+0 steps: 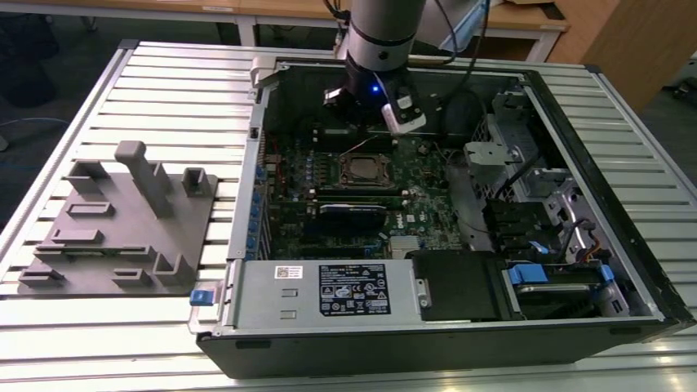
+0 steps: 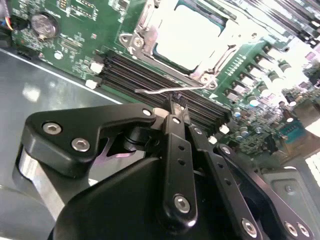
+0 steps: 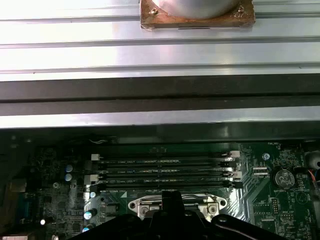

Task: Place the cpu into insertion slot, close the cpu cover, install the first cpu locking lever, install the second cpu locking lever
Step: 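Install the first cpu locking lever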

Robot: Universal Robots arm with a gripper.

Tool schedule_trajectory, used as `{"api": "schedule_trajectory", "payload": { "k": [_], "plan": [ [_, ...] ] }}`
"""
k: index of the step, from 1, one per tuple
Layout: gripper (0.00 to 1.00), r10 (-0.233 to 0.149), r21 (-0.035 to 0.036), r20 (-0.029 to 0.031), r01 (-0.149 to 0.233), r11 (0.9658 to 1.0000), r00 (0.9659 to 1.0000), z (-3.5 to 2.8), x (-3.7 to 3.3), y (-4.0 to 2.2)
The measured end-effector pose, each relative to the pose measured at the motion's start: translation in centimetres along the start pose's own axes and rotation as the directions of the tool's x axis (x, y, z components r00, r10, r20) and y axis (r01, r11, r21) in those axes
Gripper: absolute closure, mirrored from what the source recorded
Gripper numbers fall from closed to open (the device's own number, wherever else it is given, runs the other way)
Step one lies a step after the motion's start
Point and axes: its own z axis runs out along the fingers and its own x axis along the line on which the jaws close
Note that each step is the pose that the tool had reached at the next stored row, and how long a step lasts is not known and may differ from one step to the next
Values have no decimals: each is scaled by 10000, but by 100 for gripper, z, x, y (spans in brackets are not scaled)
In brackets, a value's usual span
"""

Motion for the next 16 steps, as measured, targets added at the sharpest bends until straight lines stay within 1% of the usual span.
{"api": "schedule_trajectory", "payload": {
  "k": [4,6,8,11,12,13,14,16],
  "plan": [
    [89,0,1,0,0,10000,10000,11,-64,5],
    [89,0,3,-1,0,10000,10000,-9,-63,9],
    [89,1,3,-1,-1,10000,10000,-52,-63,19],
    [89,0,-1,0,0,10000,10000,-54,-63,20],
    [89,-1,-10,-1,1,10000,10000,-53,-63,20],
    [89,-1,-43,1,1,10000,10000,-46,-62,18],
    [89,-2,-54,3,2,10000,10000,-42,-61,17],
    [89,-1,-56,2,1,10000,10000,-42,-61,17]
  ]
}}
